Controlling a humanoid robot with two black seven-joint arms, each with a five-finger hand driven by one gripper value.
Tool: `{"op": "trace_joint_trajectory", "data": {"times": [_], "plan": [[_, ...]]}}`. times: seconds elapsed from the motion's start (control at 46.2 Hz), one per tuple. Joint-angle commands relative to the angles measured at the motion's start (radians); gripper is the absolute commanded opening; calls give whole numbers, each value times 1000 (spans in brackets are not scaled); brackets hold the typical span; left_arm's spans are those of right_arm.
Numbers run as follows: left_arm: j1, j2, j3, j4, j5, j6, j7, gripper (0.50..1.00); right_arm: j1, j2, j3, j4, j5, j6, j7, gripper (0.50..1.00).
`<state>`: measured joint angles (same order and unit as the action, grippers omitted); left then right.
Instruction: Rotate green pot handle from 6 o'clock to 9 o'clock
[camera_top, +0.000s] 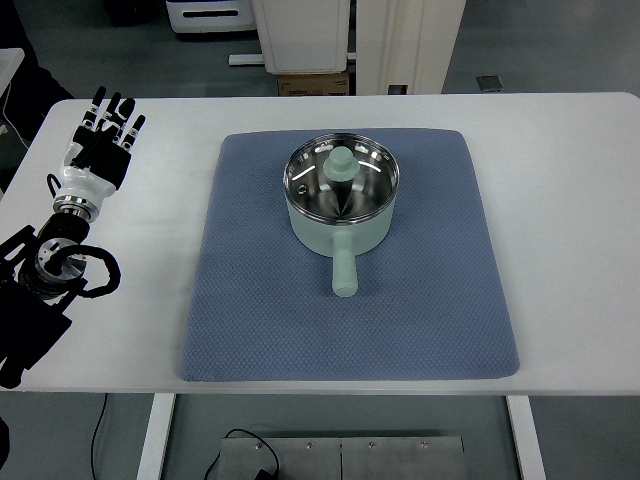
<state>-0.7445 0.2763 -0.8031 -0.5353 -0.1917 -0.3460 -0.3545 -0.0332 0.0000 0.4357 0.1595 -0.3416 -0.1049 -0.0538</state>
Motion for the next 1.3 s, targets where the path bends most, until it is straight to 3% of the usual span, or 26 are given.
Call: {"op": "trace_joint_trajectory", "data": {"times": [0.0,0.953,1.278], "plan": [[-1,4,-2,0,0,1,-1,1000,1,0,0,0,1,-1,0,1000],[-3,14,-1,-2,-2,-30,-4,1000,-1,0,0,0,1,1,0,1000],[-58,37,18,-23,3,27,15,1000,1,0,0,0,-1,1,0,1000]]}}
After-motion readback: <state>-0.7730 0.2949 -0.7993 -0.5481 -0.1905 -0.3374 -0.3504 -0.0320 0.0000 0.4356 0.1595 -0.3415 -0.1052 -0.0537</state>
